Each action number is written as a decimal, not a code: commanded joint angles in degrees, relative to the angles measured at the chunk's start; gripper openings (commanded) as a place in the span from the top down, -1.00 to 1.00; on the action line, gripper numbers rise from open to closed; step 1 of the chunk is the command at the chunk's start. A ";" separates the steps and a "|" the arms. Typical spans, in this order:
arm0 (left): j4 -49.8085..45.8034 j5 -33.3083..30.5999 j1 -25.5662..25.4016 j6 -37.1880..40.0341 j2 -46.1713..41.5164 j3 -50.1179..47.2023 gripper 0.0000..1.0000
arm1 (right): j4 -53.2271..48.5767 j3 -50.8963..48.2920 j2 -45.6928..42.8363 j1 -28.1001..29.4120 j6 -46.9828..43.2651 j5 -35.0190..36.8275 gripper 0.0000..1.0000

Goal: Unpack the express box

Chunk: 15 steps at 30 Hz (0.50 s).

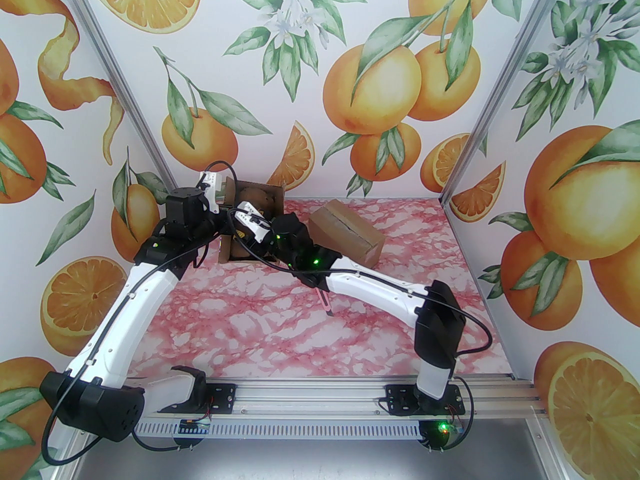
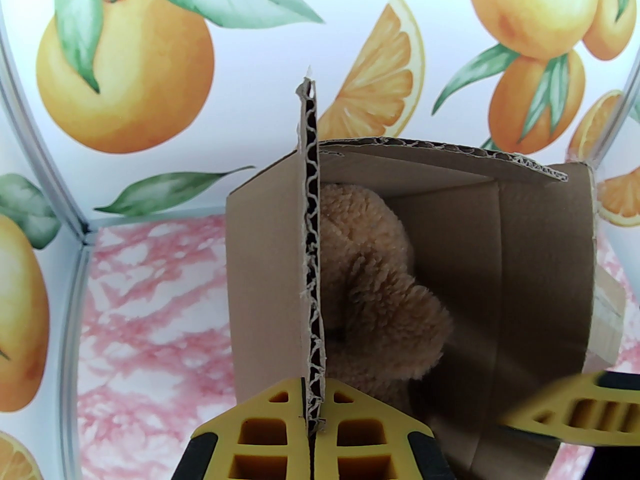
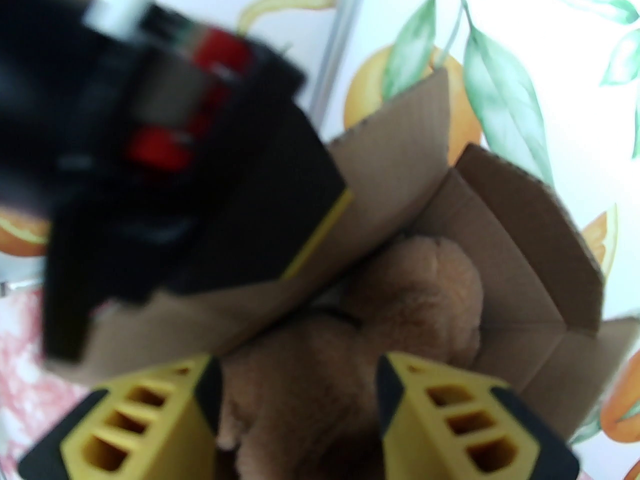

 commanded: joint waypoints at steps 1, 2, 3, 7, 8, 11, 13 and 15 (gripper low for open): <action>3.07 0.68 -0.93 0.14 -2.73 1.82 1.00 | -4.31 3.98 2.30 0.26 -1.15 8.50 -0.13; 2.97 0.73 -0.93 -0.03 -2.85 1.89 1.00 | -3.71 3.96 2.68 0.39 -1.33 10.57 -0.13; 2.81 0.89 -1.05 -0.20 -3.02 1.97 1.00 | -2.68 3.56 2.91 0.48 -1.74 12.17 -0.13; 2.29 2.06 -1.27 -0.97 -3.30 2.34 1.00 | 5.83 -0.59 3.34 0.96 -4.58 19.11 -0.16; 1.99 2.32 -1.29 -1.18 -3.33 2.47 1.00 | 8.48 -1.99 3.53 1.05 -5.57 20.15 -0.16; 1.84 3.36 -1.29 -1.42 -3.42 2.57 1.00 | 12.20 -3.67 4.26 1.05 -7.30 21.83 -0.18; 2.03 4.09 -1.31 -1.49 -3.59 2.58 1.00 | 13.60 -4.44 4.74 0.99 -7.71 22.72 -0.22; 2.06 5.22 -1.28 -1.40 -3.66 2.65 1.00 | 14.50 -5.30 4.83 0.83 -7.62 22.14 -0.27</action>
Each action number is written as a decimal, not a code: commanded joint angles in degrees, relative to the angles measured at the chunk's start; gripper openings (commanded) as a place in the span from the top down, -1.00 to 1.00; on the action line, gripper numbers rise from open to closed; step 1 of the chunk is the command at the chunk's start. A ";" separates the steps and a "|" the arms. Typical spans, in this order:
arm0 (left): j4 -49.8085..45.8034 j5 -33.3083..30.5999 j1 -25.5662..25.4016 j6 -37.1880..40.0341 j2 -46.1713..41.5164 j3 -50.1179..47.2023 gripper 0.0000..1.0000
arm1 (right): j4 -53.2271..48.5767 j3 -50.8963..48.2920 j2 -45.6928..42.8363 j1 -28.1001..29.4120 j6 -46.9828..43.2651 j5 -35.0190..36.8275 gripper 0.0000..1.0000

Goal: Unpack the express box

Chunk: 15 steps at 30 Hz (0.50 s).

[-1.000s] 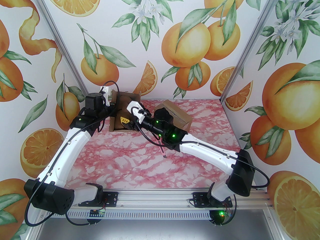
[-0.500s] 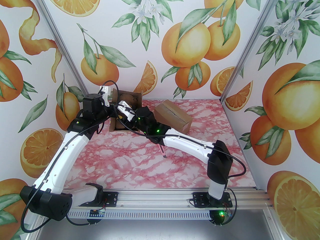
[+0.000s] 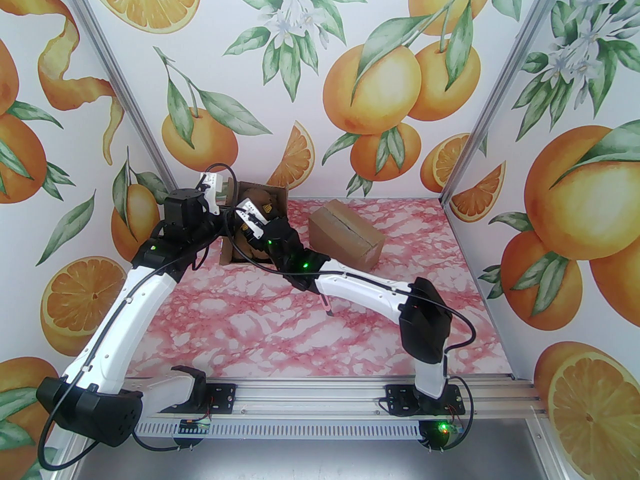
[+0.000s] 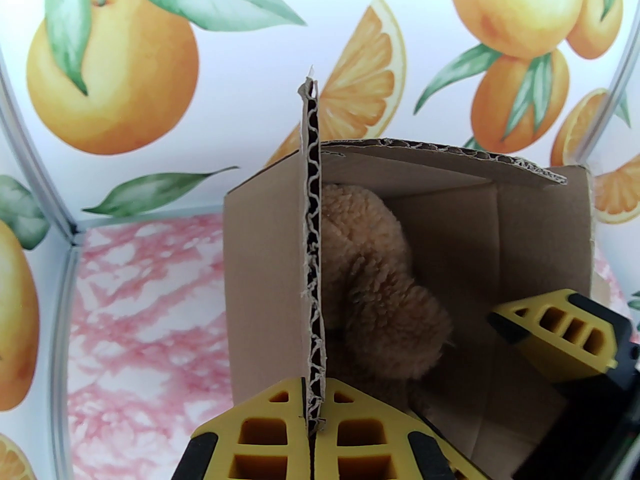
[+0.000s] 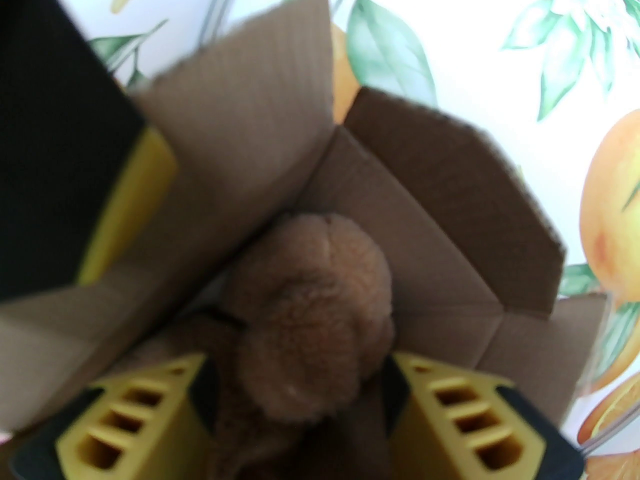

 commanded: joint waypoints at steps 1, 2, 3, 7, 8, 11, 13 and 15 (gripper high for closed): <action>3.00 3.42 -0.61 -0.66 -2.67 2.70 1.00 | 3.89 -1.92 1.67 -0.04 -1.62 3.05 -0.30; 2.93 4.40 -0.69 -0.58 -2.55 2.86 1.00 | 3.85 -1.86 1.83 -0.12 -1.40 3.03 -0.34; 2.82 5.40 -0.61 -0.68 -2.43 2.94 1.00 | 3.47 -1.41 2.16 -0.19 -1.31 3.24 -0.39; 2.65 8.18 -0.83 -0.91 -1.90 3.36 1.00 | 1.46 1.20 4.11 -0.34 -1.39 7.03 -0.42; 2.66 8.83 -0.70 -0.92 -1.81 3.34 1.00 | 1.45 1.48 4.31 -0.45 -1.39 7.78 -0.42; 2.44 9.82 -0.74 -0.92 -1.45 3.51 1.00 | 3.13 0.89 4.51 -0.48 -1.77 9.43 -0.28; 2.37 10.15 -0.74 -0.92 -1.28 3.57 1.00 | 2.94 1.44 5.16 -0.48 -2.60 10.22 -0.14; 2.37 10.51 -0.74 -0.92 -1.09 3.75 1.00 | 0.85 3.13 6.07 -0.48 -2.87 11.11 0.01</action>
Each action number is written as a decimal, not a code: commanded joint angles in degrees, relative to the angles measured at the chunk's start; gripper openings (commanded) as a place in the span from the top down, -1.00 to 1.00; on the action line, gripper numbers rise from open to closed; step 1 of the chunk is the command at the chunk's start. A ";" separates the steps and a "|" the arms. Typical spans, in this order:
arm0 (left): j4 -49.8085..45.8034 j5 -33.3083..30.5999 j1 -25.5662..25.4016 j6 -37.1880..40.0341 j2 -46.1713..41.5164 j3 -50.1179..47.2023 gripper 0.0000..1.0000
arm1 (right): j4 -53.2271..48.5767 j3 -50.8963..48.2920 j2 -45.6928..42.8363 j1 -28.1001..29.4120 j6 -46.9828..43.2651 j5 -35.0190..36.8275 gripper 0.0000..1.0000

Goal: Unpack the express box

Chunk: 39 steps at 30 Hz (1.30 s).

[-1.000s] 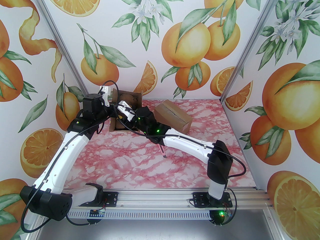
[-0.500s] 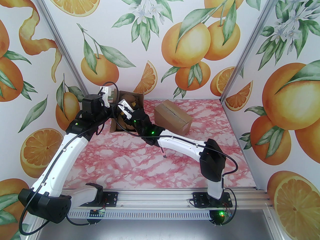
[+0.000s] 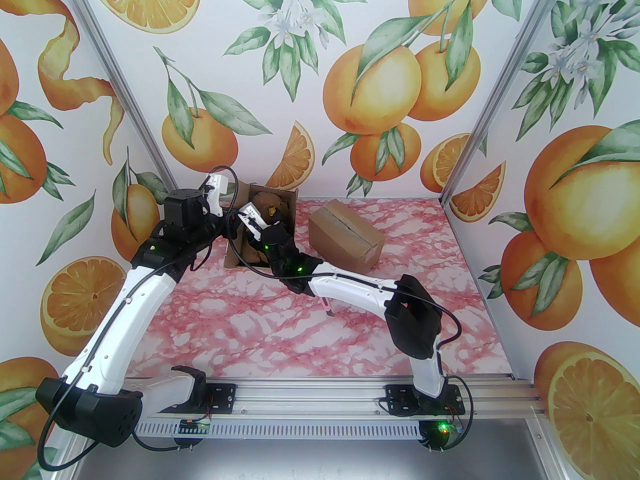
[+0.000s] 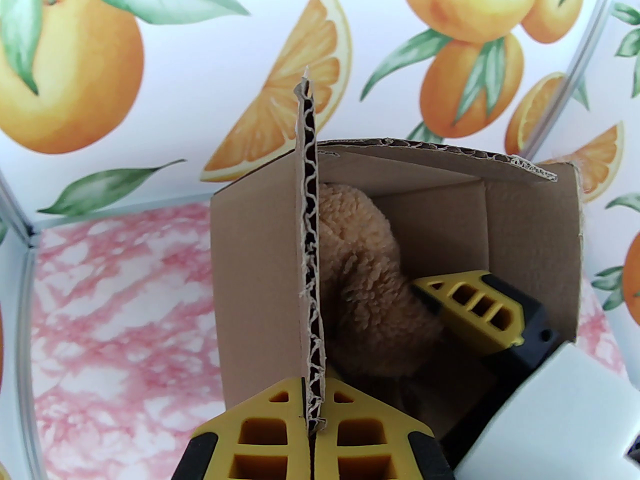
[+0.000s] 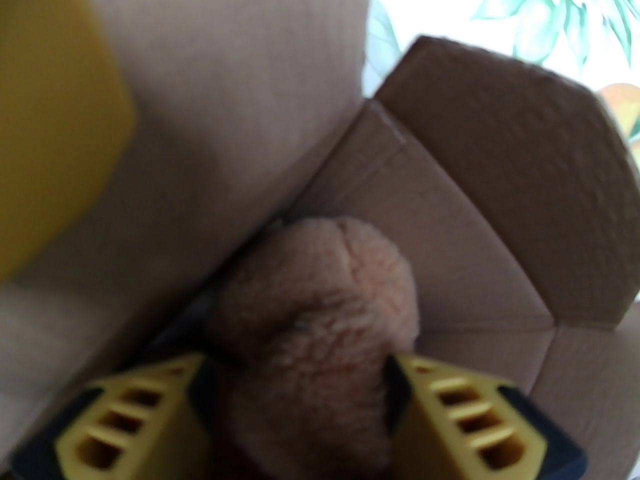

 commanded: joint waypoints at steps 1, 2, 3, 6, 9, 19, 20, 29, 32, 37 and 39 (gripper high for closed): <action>3.31 3.39 -0.68 0.15 -1.03 3.43 1.00 | -2.22 3.03 3.12 -0.39 -1.47 4.07 0.11; 3.22 3.50 -0.68 0.19 -0.92 3.60 1.00 | -2.51 3.28 3.39 -0.44 -1.55 4.29 0.22; 3.23 3.67 -0.68 0.19 -0.80 3.77 1.00 | -2.53 3.28 3.58 -0.44 -1.46 4.41 0.30; 3.24 3.56 -0.68 0.15 -0.41 4.09 1.00 | -2.49 3.26 3.59 -0.42 -1.46 3.71 0.53; 2.71 0.39 -0.73 -0.50 0.15 4.24 1.00 | -2.23 3.29 2.81 -0.10 -2.33 1.64 0.79; 3.15 -7.35 -0.74 -1.78 2.59 4.88 1.00 | 7.81 -4.33 -3.53 3.18 -7.15 -4.69 1.00; 3.00 -8.07 -0.72 -1.96 2.89 4.96 1.00 | 8.20 -5.14 -4.32 3.18 -6.92 -4.98 1.00; 3.08 -10.20 -0.51 -3.10 4.98 5.72 1.00 | 12.78 -12.70 -11.31 2.75 -3.85 -8.67 1.00; 2.76 -10.21 -0.16 -4.02 5.82 5.89 1.00 | 15.19 -15.39 -13.71 2.14 -1.30 -11.90 1.00; 2.42 -8.92 0.20 -5.54 7.66 6.62 1.00 | 17.57 -18.22 -16.41 1.69 0.16 -15.88 1.00; 2.29 -8.38 0.29 -6.07 8.39 6.98 1.00 | 17.52 -18.68 -17.04 1.56 0.15 -17.16 1.00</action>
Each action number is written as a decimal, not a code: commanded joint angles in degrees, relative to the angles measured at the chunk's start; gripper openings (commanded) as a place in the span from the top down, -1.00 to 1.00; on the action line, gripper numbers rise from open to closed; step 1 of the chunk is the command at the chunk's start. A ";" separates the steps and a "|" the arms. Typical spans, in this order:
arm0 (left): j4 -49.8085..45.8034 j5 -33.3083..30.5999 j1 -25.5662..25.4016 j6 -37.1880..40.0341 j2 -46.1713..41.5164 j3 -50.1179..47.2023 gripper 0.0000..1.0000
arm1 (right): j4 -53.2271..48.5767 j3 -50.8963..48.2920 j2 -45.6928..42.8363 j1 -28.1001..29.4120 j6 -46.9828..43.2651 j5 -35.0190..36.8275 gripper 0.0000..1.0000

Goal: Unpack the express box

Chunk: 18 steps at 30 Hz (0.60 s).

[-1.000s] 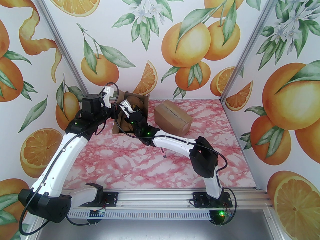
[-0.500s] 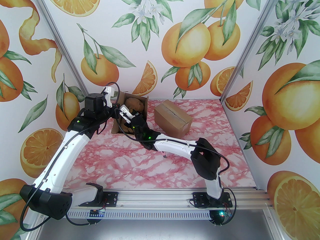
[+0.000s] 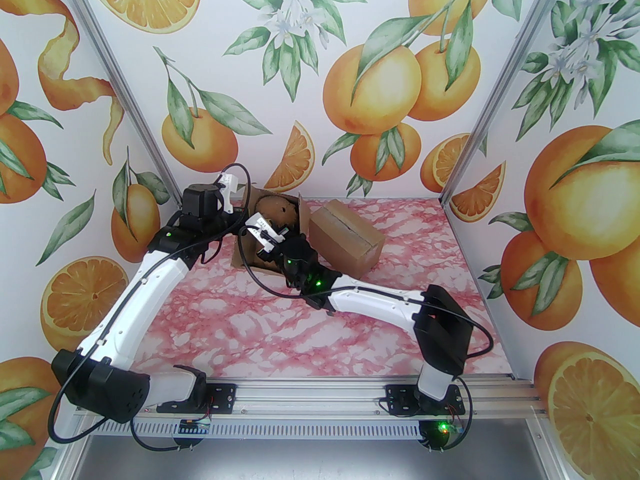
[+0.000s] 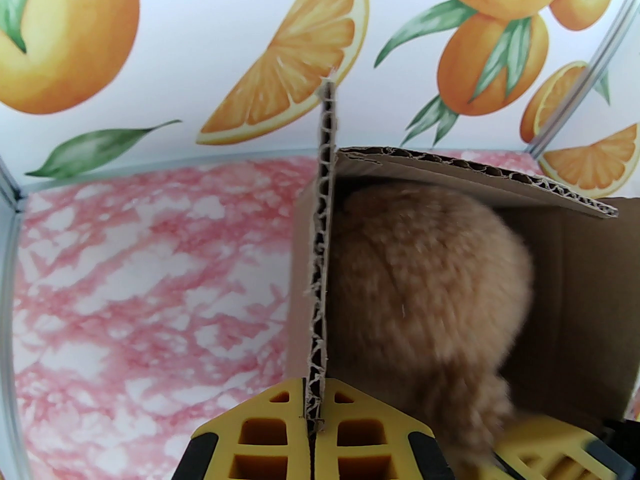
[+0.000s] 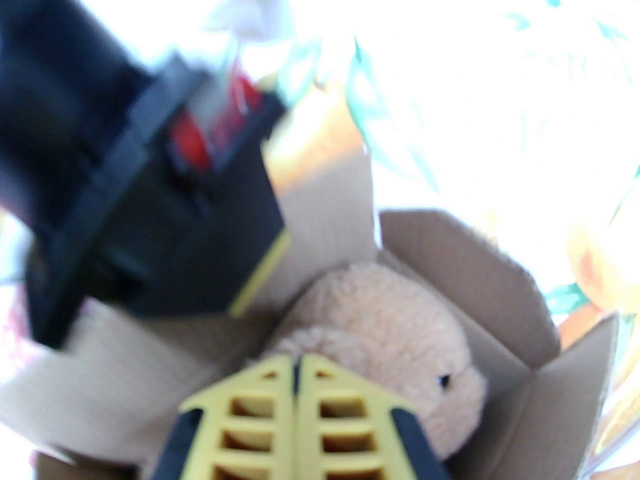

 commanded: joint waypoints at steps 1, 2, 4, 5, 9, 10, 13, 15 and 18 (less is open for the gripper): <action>4.80 -4.86 1.86 -1.73 1.05 3.29 1.00 | 3.81 -1.23 -3.32 0.06 1.15 -3.18 1.00; 4.89 -4.90 1.86 -1.82 1.26 3.38 1.00 | 3.34 -1.10 -3.43 0.08 1.15 -2.97 1.00; 4.89 -4.82 1.86 -1.79 1.50 3.47 1.00 | 3.00 -1.22 -3.79 0.08 1.15 -2.46 1.00; 4.89 -4.82 1.86 -1.81 1.59 3.47 1.00 | 3.29 -1.56 -4.05 0.02 1.17 -2.49 1.00; 4.48 -5.00 2.03 -2.13 2.20 3.64 1.00 | 4.63 -2.62 -5.36 -0.21 1.62 -3.07 1.00; 4.38 -5.00 2.07 -2.38 2.37 3.69 1.00 | 5.00 -2.84 -5.67 -0.28 1.75 -3.32 1.00; 4.01 -5.08 2.25 -2.78 2.77 3.82 1.00 | 5.74 -3.33 -6.41 -0.37 1.68 -4.60 1.00; 3.47 -5.21 2.56 -3.03 3.01 4.04 1.00 | 5.60 -3.33 -6.68 -0.39 1.60 -4.99 1.00; 2.85 -5.39 3.06 -3.33 3.21 4.17 1.00 | 5.51 -3.08 -6.94 -0.39 1.66 -4.85 1.00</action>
